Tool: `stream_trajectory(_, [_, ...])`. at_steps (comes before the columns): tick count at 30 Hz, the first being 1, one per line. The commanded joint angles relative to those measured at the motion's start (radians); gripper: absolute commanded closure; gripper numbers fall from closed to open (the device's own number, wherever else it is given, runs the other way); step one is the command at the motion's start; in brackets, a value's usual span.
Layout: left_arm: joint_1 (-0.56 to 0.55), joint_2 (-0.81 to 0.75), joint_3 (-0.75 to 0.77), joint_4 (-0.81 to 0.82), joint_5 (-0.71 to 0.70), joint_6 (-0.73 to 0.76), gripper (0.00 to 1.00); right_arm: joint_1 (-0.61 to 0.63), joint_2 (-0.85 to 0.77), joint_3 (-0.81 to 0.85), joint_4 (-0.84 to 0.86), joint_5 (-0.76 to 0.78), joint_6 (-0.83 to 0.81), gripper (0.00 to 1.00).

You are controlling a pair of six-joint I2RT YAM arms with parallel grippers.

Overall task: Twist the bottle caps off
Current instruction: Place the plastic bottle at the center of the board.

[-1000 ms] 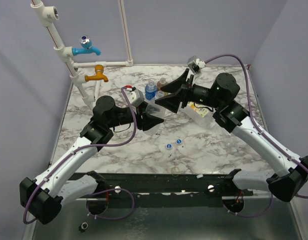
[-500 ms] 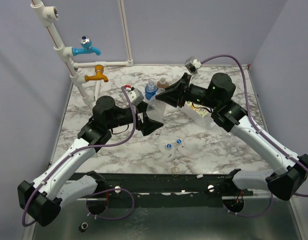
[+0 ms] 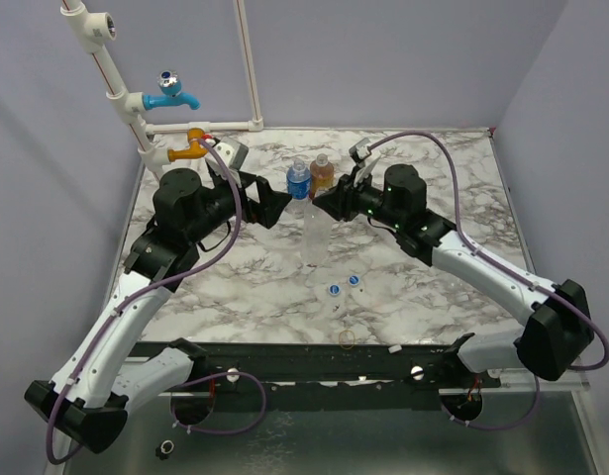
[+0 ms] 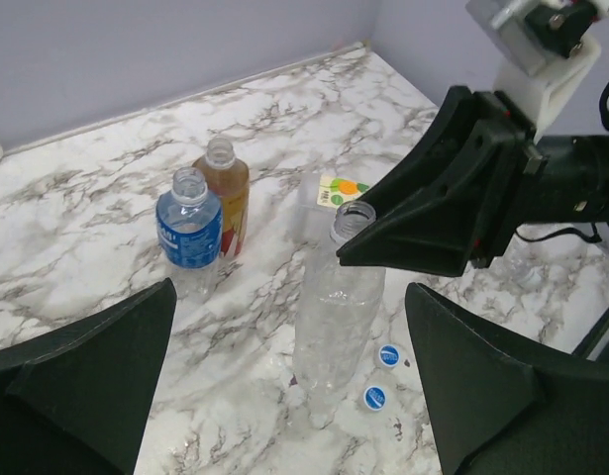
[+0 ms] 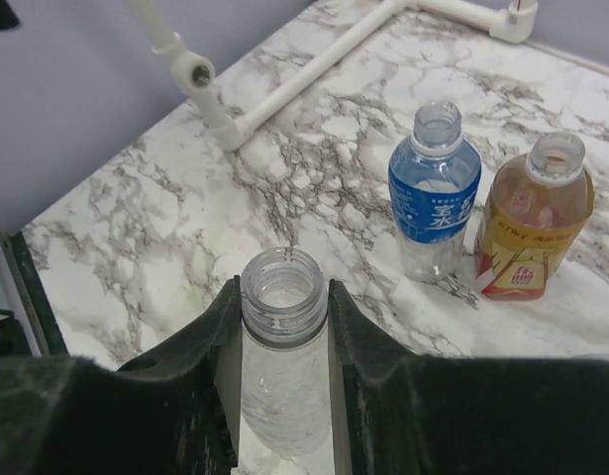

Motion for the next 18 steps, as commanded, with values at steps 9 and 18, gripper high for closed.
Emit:
stream_trajectory(9, [0.023,0.003,-0.004,-0.057,-0.044,-0.076,0.01,0.001,0.206,-0.042,0.307,0.129,-0.087,0.99])
stream_trajectory(18, [0.025,0.006,-0.021,-0.034,0.012,-0.1,0.01,0.003,0.304,-0.027,0.388,0.249,-0.173,0.99])
